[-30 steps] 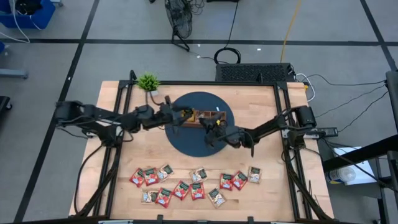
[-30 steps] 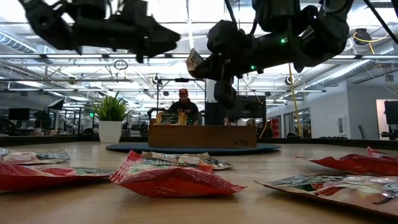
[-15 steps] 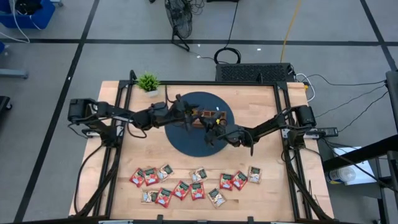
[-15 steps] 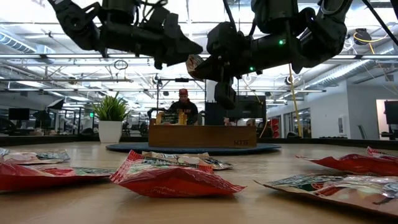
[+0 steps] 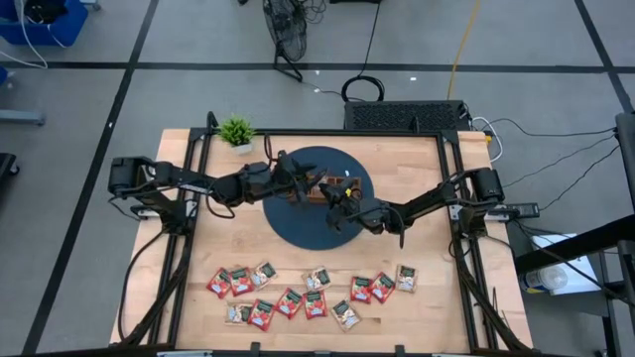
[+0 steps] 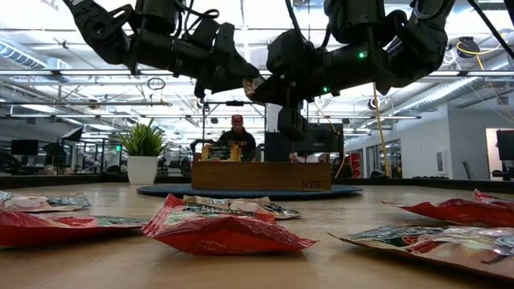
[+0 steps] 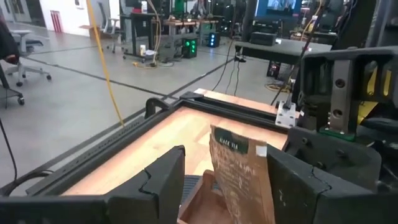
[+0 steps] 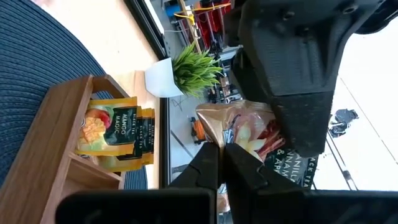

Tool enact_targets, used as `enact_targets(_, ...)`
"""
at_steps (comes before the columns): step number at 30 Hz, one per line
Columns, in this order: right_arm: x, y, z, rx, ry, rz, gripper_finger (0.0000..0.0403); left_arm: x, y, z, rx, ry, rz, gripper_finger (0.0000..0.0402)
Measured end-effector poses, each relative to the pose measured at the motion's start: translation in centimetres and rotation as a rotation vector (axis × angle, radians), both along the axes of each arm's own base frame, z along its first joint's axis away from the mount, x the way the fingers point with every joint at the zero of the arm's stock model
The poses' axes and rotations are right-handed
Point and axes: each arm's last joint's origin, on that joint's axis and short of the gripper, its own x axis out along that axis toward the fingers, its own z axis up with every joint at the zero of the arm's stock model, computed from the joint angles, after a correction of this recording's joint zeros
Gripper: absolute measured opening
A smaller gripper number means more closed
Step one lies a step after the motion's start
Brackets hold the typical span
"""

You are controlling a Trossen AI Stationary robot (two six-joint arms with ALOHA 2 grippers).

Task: Pick & Place Tea
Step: Put the brown tea bag into the right section of the wooden organizer

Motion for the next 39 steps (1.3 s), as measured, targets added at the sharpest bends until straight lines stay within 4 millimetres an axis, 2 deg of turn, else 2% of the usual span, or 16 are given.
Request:
enact_targets(4,0.0,0.0,0.0,0.001,-0.001,0.001,0.0004,0.0,0.0,0.0,-0.009,-0.004,0.001,0.0165)
enact_targets(6,0.0,0.0,0.0,0.001,-0.001,0.001,0.0004,0.0,0.0,0.0,-0.013,-0.005,0.000,0.0127)
enact_targets(10,0.0,0.0,0.0,0.002,-0.001,0.001,0.0004,0.0,-0.1,0.0,0.053,0.019,-0.035,0.0026)
enact_targets(11,0.0,0.0,0.0,0.007,-0.004,0.002,0.0004,0.0,-0.1,0.0,0.079,0.028,-0.042,0.0014)
enact_targets(16,0.0,0.6,0.0,0.117,-0.087,0.015,0.0009,0.1,-0.2,0.1,0.308,0.105,-0.065,0.0005)
enact_targets(21,0.0,0.9,0.0,0.355,-0.245,0.017,0.0032,-0.2,-0.9,1.5,0.571,0.124,-0.035,0.0004)
enact_targets(24,-0.4,0.9,-0.9,0.473,-0.239,0.010,0.0044,-0.6,-0.7,2.2,0.606,0.145,0.045,0.0005)
enact_targets(27,-1.1,0.6,-0.6,0.585,-0.237,0.029,0.0052,-0.9,-0.6,2.4,0.622,0.152,0.024,0.0003)
enact_targets(30,-2.1,-0.1,0.4,0.615,-0.233,-0.006,0.0058,-0.9,-0.7,2.3,0.632,0.157,-0.047,0.0004)
enact_targets(36,-6.3,-2.5,4.7,0.637,-0.369,-0.021,0.0066,-0.8,-0.7,2.1,0.594,0.107,-0.206,0.0004)
enact_targets(39,-8.4,-4.0,6.1,0.765,-0.404,0.126,0.0070,-0.9,-0.3,2.2,0.564,0.072,-0.286,0.0003)
